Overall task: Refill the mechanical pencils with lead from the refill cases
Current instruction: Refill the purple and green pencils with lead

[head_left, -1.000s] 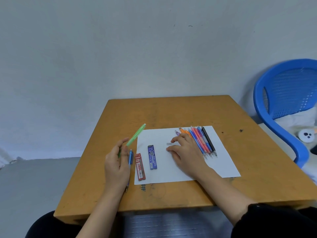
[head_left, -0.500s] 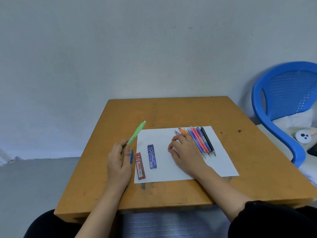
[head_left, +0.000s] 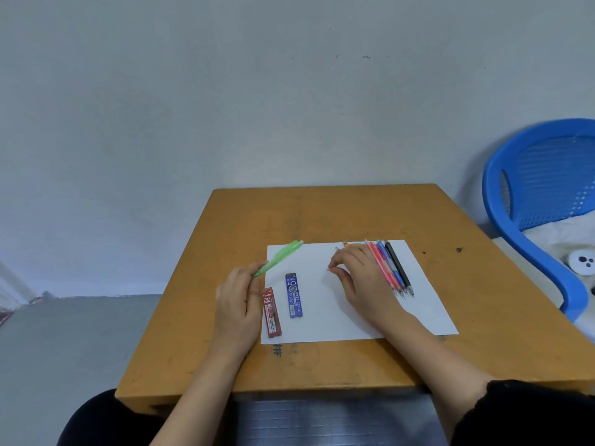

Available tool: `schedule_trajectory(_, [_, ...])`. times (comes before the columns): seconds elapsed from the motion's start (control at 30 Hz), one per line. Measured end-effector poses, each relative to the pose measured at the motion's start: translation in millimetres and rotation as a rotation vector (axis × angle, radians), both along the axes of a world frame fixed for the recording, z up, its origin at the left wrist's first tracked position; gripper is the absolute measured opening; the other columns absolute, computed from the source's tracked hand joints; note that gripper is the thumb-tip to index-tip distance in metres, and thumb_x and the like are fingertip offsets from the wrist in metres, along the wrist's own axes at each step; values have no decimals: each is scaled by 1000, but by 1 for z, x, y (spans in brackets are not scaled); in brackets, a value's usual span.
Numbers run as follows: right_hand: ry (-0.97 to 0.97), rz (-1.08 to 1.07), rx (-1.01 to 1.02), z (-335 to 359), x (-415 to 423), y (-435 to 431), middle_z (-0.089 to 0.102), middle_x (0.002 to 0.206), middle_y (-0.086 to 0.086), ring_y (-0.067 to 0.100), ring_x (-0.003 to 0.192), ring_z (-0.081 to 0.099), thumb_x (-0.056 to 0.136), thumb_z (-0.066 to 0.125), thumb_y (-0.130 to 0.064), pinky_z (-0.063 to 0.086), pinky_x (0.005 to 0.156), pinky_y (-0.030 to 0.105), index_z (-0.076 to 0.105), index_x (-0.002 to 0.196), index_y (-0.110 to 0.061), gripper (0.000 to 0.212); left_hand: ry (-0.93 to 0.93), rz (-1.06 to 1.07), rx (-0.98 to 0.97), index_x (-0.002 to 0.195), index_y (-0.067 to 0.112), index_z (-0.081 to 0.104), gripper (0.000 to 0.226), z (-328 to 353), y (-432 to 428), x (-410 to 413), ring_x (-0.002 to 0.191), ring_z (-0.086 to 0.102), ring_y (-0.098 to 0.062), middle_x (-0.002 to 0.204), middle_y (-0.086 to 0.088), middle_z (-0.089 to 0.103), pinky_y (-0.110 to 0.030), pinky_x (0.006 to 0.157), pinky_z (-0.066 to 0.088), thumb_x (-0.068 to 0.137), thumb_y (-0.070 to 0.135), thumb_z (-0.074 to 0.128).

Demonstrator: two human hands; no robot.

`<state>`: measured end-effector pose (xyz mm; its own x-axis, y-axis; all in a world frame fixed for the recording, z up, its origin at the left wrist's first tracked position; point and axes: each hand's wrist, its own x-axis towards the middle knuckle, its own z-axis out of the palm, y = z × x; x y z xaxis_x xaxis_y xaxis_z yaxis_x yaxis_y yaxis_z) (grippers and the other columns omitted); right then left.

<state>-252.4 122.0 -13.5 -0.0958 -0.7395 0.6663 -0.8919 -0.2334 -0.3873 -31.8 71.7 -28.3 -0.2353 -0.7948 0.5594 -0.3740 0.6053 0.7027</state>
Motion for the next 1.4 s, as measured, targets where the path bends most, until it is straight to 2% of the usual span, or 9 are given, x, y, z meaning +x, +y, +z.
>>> schedule_trajectory(0.1, [-75,-20,14,3,2,-5,65,88,4,10,94,46,87,53,-11,29,87,10,64,83,-9,12,-36,-2,-40,120,35,54,29,-3,-3,0,99,51,7,103,27,53,-38,84,42,97,24,40])
schedule_trajectory(0.27, [-131,-38,-41,6,7,-13,63,86,2,9,90,47,87,55,-8,27,84,1,63,83,-8,9,-92,2,-84,119,26,65,36,-8,-8,1,89,50,-2,92,10,58,-42,80,41,95,29,39])
schedule_trajectory(0.47, [-179,-9,-87,-11,11,-12,62,85,1,10,88,48,91,44,-19,36,87,17,62,85,-8,21,-120,-17,-127,116,24,67,34,-8,-10,-1,89,51,-4,94,11,59,-42,78,43,94,27,42])
schedule_trajectory(0.8, [-161,7,-54,-15,8,-12,63,84,3,9,87,48,91,44,-21,35,84,15,62,85,-8,23,-189,-12,-235,117,21,67,35,-12,-12,-1,90,50,-7,96,8,58,-31,80,35,90,11,46])
schedule_trajectory(0.93, [-164,14,-80,-14,8,-11,62,84,2,10,88,48,91,46,-18,35,85,15,62,85,-7,20,-190,-2,-245,118,20,66,35,-11,-11,0,91,49,-5,97,9,58,-24,82,30,91,13,46])
schedule_trajectory(1.07, [-159,-1,-127,-14,7,-9,62,85,1,11,89,49,92,47,-16,38,87,21,62,86,-7,19,-186,-1,-226,121,23,63,36,-11,-11,1,91,47,-2,98,14,54,-23,82,29,91,10,47])
schedule_trajectory(1.23, [-125,11,-110,-15,7,-10,62,84,2,11,88,49,91,48,-16,37,84,18,62,85,-8,17,-167,-25,-204,123,30,57,37,-8,-9,1,92,47,1,98,14,55,-14,88,28,92,12,48])
schedule_trajectory(1.3, [-126,14,-114,-14,7,-10,62,84,3,11,88,49,91,48,-16,37,85,19,62,85,-7,17,-153,-29,-202,123,30,59,35,-8,-9,1,92,47,2,98,13,56,-17,88,31,93,17,46])
schedule_trajectory(1.4, [-134,19,-115,-14,7,-8,63,84,3,11,89,49,91,48,-17,37,85,18,62,85,-7,18,-137,-26,-192,120,21,65,34,-8,-9,1,90,50,-3,96,9,59,-31,84,38,94,22,44])
